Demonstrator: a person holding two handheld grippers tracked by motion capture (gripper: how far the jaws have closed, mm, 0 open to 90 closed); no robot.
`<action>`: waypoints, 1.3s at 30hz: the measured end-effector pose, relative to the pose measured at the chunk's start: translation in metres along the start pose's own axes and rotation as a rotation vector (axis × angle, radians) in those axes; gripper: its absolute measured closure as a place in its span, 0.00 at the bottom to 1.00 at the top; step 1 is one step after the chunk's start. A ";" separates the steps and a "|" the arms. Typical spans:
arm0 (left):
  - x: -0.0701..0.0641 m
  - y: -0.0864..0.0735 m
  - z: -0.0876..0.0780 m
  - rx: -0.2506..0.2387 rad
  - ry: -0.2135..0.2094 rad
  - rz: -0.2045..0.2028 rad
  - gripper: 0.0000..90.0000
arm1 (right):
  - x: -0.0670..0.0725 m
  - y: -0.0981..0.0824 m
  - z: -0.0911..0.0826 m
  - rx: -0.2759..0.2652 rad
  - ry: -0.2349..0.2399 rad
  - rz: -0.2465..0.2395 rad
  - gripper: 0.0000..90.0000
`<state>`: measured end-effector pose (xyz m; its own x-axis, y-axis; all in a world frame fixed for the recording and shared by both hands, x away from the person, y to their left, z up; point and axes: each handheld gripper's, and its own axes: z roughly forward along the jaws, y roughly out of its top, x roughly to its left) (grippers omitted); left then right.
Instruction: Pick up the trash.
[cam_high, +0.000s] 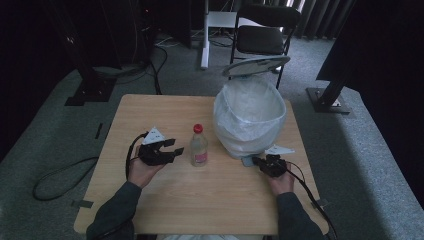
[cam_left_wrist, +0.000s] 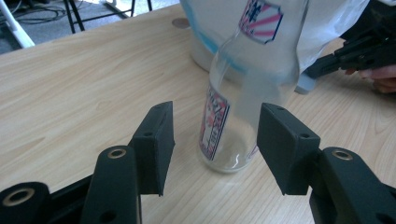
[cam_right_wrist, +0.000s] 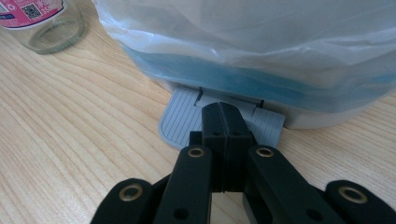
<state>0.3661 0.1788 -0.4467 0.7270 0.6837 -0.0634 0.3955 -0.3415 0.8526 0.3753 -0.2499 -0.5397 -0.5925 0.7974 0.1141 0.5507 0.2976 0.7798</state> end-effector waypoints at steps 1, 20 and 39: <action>0.000 0.002 0.000 -0.002 -0.001 0.004 0.52 | 0.000 0.000 0.000 0.000 0.000 0.000 1.00; -0.010 0.025 0.007 -0.032 -0.060 0.049 0.52 | 0.000 0.000 0.000 0.001 0.001 0.000 1.00; -0.012 0.041 0.021 -0.039 -0.108 0.056 0.54 | 0.000 0.000 0.000 -0.002 0.006 0.006 1.00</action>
<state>0.3851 0.1428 -0.4214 0.8044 0.5901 -0.0683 0.3315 -0.3505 0.8760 0.3753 -0.2502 -0.5397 -0.5926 0.7962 0.1225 0.5534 0.2919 0.7801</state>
